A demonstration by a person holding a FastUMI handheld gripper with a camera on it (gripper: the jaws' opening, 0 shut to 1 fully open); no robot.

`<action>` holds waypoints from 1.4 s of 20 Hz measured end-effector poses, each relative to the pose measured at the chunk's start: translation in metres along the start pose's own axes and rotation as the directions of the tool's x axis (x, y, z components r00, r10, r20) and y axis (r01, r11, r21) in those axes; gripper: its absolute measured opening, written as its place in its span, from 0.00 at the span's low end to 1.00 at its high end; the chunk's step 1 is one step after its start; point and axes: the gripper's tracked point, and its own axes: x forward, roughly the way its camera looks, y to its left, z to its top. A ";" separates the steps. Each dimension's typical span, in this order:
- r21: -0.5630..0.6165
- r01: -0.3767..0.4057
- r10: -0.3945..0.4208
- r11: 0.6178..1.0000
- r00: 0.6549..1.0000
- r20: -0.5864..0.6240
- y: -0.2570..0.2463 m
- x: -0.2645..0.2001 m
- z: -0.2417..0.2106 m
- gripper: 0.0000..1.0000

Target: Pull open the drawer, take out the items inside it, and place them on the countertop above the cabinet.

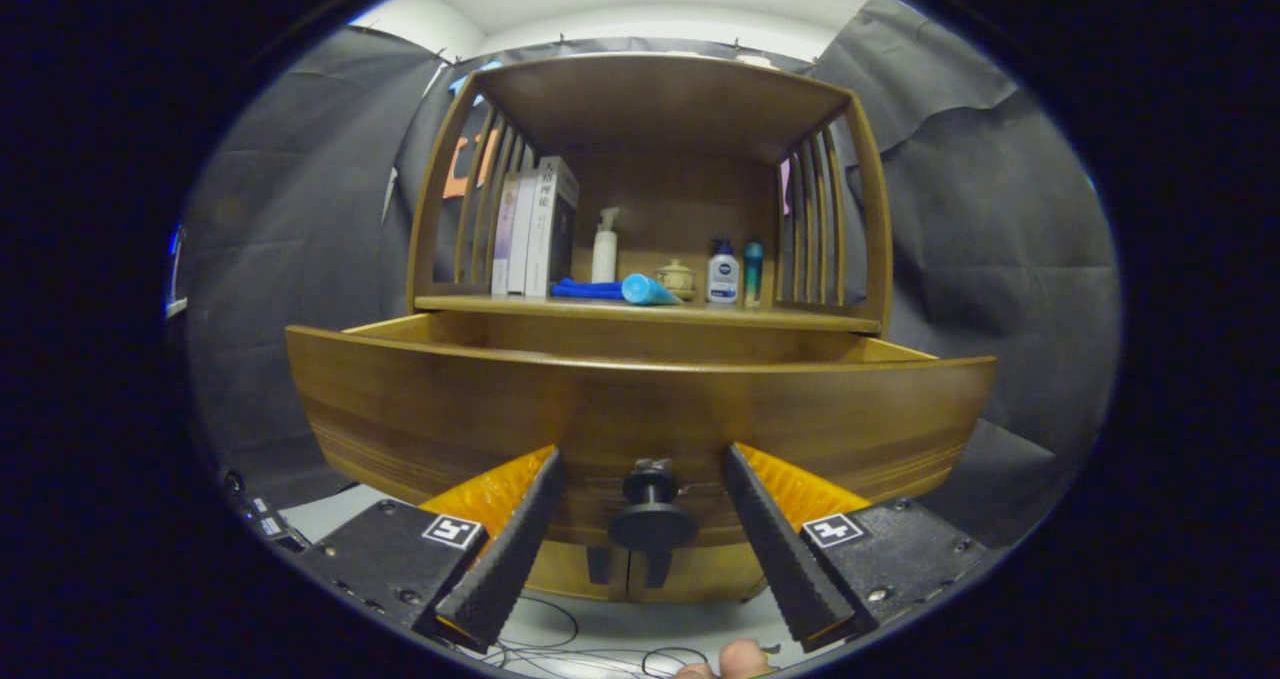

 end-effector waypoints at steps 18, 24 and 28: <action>-0.013 0.011 -0.011 1.000 0.998 -0.065 0.002 0.087 0.019 1.00; -0.021 0.021 -0.023 1.000 0.996 -0.083 0.003 0.115 0.023 1.00; -0.017 0.024 -0.026 1.000 0.995 -0.099 0.004 0.131 0.025 1.00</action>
